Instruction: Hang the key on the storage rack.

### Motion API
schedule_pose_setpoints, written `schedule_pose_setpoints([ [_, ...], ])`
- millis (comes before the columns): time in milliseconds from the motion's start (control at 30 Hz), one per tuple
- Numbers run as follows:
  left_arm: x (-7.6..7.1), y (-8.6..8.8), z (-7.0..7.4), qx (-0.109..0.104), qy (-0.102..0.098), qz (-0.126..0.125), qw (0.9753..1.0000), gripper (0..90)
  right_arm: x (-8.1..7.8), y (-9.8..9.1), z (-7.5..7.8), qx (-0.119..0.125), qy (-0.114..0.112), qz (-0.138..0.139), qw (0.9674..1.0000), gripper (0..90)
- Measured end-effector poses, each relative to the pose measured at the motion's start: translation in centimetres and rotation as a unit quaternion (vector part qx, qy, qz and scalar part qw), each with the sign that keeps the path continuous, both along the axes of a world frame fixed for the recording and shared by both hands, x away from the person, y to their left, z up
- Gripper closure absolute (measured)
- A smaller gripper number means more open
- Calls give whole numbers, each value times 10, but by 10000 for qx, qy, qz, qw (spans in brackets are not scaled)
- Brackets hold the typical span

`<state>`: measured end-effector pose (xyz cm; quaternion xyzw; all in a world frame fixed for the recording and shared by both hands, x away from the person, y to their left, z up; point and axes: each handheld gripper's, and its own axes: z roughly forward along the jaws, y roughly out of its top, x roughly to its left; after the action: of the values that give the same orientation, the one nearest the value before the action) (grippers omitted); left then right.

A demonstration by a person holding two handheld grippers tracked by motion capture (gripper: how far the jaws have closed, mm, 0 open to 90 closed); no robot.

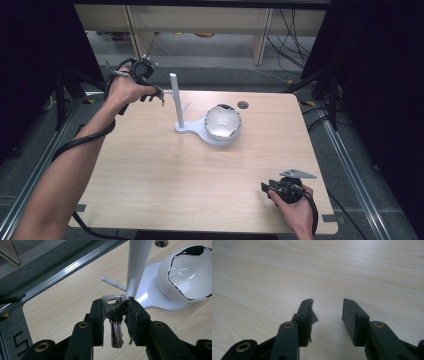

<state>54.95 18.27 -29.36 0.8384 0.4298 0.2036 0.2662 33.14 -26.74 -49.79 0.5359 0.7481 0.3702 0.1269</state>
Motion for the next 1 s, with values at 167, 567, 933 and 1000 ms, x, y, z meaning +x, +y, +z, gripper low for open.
schedule_pose_setpoints([
  [167,2,-1,1,66,39,-27,10000,673,1,-1,0,-59,-48,14,10000,607],
  [567,5,-2,1,48,87,-30,9999,673,2,0,-2,-34,-33,-1,10000,606],
  [933,7,-2,3,80,144,-24,9999,672,1,-1,-1,-42,30,-51,10000,604],
  [1000,8,-2,3,72,155,-21,9999,672,1,-1,-1,-45,25,-51,10000,604],
])
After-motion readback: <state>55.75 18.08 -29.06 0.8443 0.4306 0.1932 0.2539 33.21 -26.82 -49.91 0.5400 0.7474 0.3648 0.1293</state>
